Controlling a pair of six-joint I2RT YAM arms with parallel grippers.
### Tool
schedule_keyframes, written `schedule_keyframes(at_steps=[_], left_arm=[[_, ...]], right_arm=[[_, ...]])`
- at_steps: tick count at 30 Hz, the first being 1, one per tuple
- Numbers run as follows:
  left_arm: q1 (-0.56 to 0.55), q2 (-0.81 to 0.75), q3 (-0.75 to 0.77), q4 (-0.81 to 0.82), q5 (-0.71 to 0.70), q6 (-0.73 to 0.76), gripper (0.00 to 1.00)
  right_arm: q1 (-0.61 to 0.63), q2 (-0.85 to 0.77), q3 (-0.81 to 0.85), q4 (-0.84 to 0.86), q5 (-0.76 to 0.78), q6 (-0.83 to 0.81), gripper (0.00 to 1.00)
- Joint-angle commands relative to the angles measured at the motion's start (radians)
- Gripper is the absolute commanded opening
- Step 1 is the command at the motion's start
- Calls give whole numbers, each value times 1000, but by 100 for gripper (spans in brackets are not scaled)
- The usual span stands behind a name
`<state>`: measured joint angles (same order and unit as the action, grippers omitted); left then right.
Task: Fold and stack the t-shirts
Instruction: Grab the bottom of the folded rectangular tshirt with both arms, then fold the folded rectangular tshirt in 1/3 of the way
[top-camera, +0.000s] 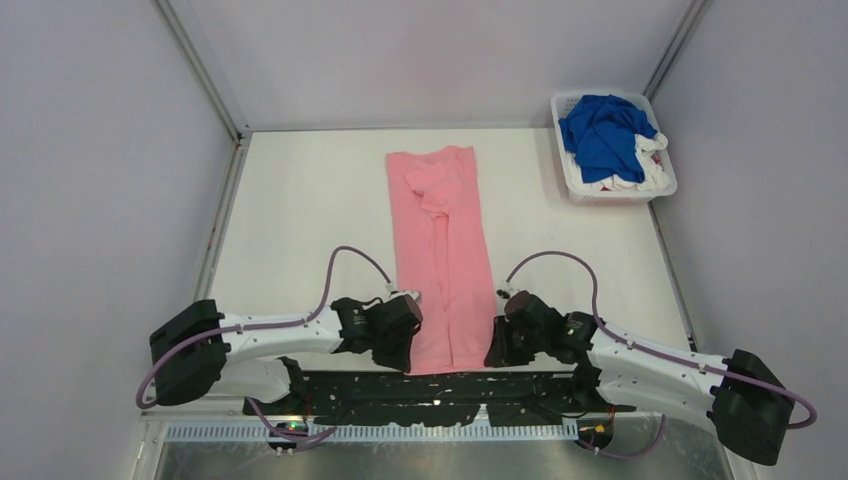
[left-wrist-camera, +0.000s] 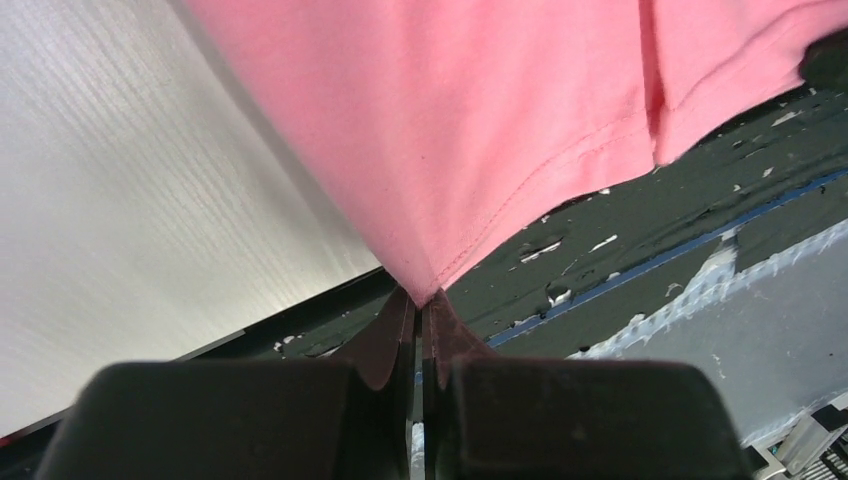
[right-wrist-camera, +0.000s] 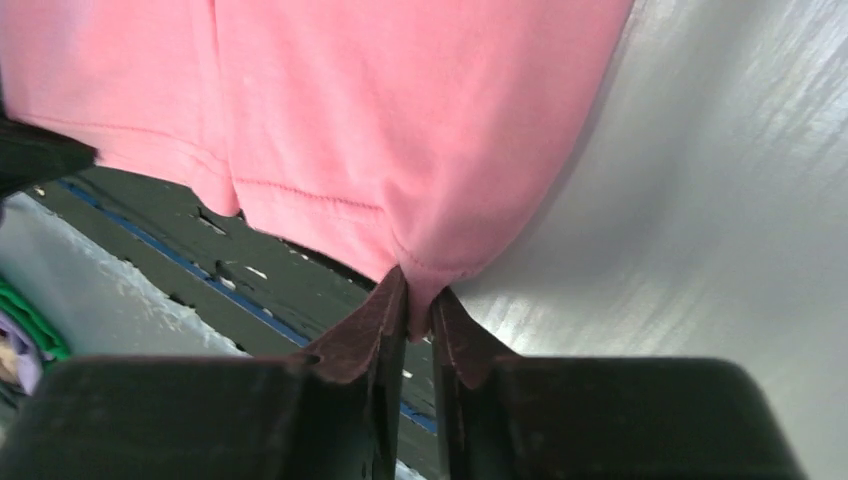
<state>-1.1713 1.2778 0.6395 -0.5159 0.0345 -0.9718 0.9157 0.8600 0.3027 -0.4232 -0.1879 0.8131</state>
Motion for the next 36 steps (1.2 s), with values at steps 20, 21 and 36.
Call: schedule_keyframes(at_steps=[20, 21, 36], left_arm=[[55, -222, -57, 24, 31, 40, 0], [73, -213, -42, 26, 32, 57, 0], [442, 7, 220, 99, 108, 222, 0]], right_arm=[[201, -27, 106, 50, 108, 57, 5], [192, -24, 116, 38, 131, 47, 5], [-181, 243, 390, 176, 119, -220, 5]])
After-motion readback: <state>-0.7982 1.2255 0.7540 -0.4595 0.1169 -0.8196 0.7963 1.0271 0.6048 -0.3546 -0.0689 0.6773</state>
